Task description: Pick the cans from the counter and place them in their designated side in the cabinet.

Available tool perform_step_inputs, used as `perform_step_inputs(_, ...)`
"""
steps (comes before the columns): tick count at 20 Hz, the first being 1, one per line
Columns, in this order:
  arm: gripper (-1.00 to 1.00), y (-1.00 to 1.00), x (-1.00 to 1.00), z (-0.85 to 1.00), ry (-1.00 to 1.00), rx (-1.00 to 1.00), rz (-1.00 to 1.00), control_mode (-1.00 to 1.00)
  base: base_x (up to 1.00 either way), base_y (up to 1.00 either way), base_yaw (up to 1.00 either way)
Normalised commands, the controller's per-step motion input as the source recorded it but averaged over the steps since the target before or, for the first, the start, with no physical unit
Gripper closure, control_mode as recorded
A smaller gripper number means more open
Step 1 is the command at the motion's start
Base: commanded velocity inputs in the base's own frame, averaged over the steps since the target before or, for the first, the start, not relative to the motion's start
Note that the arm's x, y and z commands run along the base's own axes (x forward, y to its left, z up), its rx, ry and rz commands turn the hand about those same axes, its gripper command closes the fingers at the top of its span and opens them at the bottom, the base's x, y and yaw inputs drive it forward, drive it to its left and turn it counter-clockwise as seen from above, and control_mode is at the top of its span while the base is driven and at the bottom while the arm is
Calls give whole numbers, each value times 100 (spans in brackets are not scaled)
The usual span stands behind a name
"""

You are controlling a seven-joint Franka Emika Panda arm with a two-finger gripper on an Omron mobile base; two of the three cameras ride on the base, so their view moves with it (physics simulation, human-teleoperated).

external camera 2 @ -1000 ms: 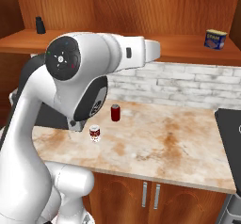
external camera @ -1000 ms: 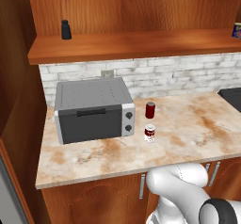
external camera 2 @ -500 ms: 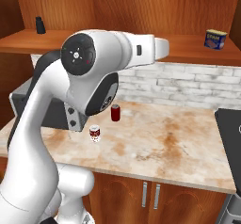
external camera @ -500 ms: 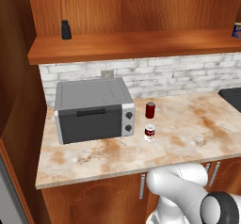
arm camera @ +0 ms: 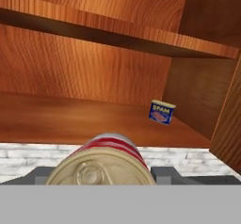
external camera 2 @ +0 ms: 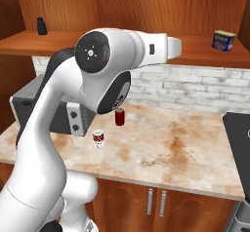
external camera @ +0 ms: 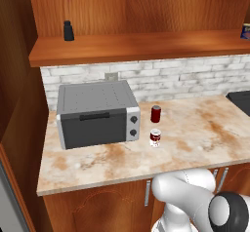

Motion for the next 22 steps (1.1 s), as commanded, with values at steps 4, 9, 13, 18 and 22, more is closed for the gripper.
perform_step_inputs(4,100,-14,21,0,0,0,-3,-100,0,0,0)
perform_step_inputs(9,100,-13,21,0,0,0,-2,-100,0,0,0)
perform_step_inputs(13,100,-12,22,0,2,0,-2,-100,0,0,0)
perform_step_inputs(18,100,-8,18,-1,5,0,-2,-100,0,0,0)
perform_step_inputs(22,100,-10,17,-2,6,0,-2,-100,0,0,0)
